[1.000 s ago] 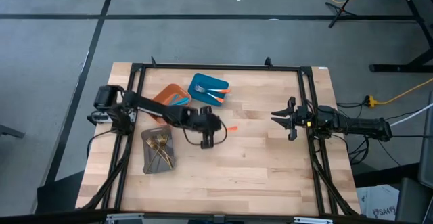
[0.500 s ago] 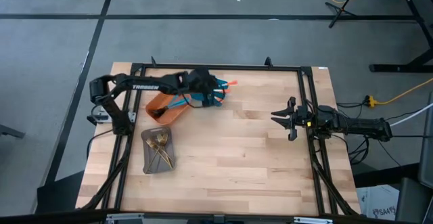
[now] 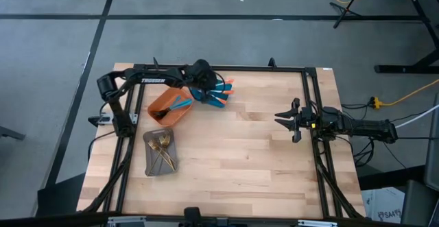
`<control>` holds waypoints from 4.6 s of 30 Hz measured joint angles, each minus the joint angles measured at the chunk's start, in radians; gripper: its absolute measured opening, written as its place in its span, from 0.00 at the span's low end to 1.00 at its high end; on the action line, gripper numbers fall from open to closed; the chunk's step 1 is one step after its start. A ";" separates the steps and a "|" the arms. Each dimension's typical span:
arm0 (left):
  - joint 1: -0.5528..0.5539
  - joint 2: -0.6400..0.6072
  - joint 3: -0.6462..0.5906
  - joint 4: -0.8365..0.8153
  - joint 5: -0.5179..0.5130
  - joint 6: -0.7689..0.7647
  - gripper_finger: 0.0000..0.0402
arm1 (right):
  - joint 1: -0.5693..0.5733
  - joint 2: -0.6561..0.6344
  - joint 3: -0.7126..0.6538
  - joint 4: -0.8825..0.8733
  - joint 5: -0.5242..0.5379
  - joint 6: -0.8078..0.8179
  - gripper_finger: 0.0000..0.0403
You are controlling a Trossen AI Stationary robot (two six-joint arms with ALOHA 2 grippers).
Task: Sort silverware by color (type)
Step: Put the orange fork into the blue bin, then return to Home Position
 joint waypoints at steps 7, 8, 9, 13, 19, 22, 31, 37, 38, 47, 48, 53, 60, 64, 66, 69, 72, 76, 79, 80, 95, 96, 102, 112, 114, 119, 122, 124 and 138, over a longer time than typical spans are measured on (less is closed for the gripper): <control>0.001 0.075 0.000 -0.028 -0.005 0.000 0.02 | 0.000 0.000 0.000 0.000 -0.008 0.000 0.23; 0.001 0.081 0.000 -0.029 -0.007 0.000 0.02 | 0.000 0.000 0.000 0.000 -0.008 0.000 0.23; 0.000 0.084 0.000 -0.027 -0.009 0.000 0.02 | 0.000 0.000 0.000 0.000 -0.007 0.000 0.23; 0.000 0.086 0.000 -0.025 -0.022 0.000 0.02 | 0.000 0.000 0.000 0.000 -0.007 0.000 0.23; -0.001 0.086 0.000 -0.026 -0.091 0.000 0.07 | 0.000 0.000 0.000 0.000 -0.007 0.000 0.23; -0.001 0.086 0.000 -0.025 -0.091 -0.001 0.10 | 0.000 0.000 0.000 0.000 -0.007 0.000 0.23; -0.001 0.086 0.000 -0.025 -0.092 -0.002 0.14 | 0.000 0.000 0.000 -0.001 -0.007 0.000 0.23; -0.007 0.085 0.000 -0.025 -0.092 -0.001 0.14 | 0.000 0.000 0.000 -0.001 -0.007 0.000 0.23; -0.010 0.083 0.000 -0.026 -0.092 -0.001 0.14 | 0.000 0.000 0.000 -0.001 -0.007 0.000 0.23; -0.036 0.031 0.000 -0.031 -0.081 -0.001 0.02 | 0.000 0.000 0.000 -0.001 -0.007 0.000 0.23; -0.040 0.016 0.000 -0.033 -0.080 -0.004 0.01 | 0.000 0.000 0.000 -0.001 -0.007 0.000 0.23; -0.083 -0.094 0.000 -0.075 -0.077 -0.042 0.00 | 0.000 0.000 0.000 0.000 -0.007 0.000 0.23; -0.201 -0.307 0.000 -0.161 -0.063 -0.181 0.00 | 0.000 0.000 0.000 0.000 -0.007 0.000 0.23; -0.302 -0.406 0.000 -0.188 -0.003 -0.294 0.00 | 0.000 0.000 0.000 -0.001 -0.007 0.000 0.23; -0.368 -0.429 0.000 -0.189 0.000 -0.309 0.00 | 0.000 0.000 0.000 -0.001 -0.007 0.000 0.23; -0.467 -0.434 0.000 -0.189 -0.039 -0.309 0.00 | 0.000 0.000 0.000 0.000 -0.007 0.000 0.23; -0.544 -0.434 0.000 -0.184 -0.099 -0.289 0.00 | 0.000 0.000 0.000 0.000 -0.007 0.000 0.23; -0.591 -0.446 -0.001 -0.186 -0.168 -0.282 0.00 | 0.000 0.000 0.000 0.000 -0.007 0.000 0.23; -0.591 -0.473 -0.001 -0.190 -0.198 -0.282 0.00 | 0.000 0.000 0.000 0.000 -0.007 0.000 0.23; -0.588 -0.488 -0.005 -0.207 -0.202 -0.282 0.00 | 0.000 0.000 0.000 0.000 -0.007 0.000 0.23; -0.575 -0.938 -0.558 0.082 -0.212 -0.395 0.00 | 0.000 0.000 0.001 -0.006 -0.026 0.000 0.23; -0.575 -0.973 -0.600 0.115 -0.212 -0.400 0.00 | 0.000 0.000 0.001 -0.006 -0.026 0.000 0.23; -0.575 -1.174 -0.816 0.288 -0.212 -0.406 0.00 | 0.000 0.000 0.001 -0.006 -0.026 0.000 0.23; -0.574 -1.453 -1.000 0.352 -0.213 -0.387 0.00 | 0.000 0.000 0.001 -0.006 -0.026 0.000 0.23; -0.574 -1.493 -1.017 0.350 -0.213 -0.386 0.00 | 0.000 0.000 0.001 -0.006 -0.026 0.000 0.23; -0.574 -1.587 -1.045 0.339 -0.212 -0.340 0.00 | 0.000 0.000 0.001 -0.006 -0.026 0.000 0.23; -0.574 -1.635 -1.049 0.324 -0.213 -0.314 0.00 | 0.000 0.000 0.001 -0.006 -0.026 0.000 0.23; -0.574 -1.660 -1.049 0.314 -0.212 -0.307 0.00 | 0.000 0.000 0.001 -0.006 -0.026 0.000 0.23; -0.574 -1.707 -1.049 0.286 -0.278 -0.180 0.00 | 0.000 0.000 0.001 -0.006 -0.026 0.000 0.23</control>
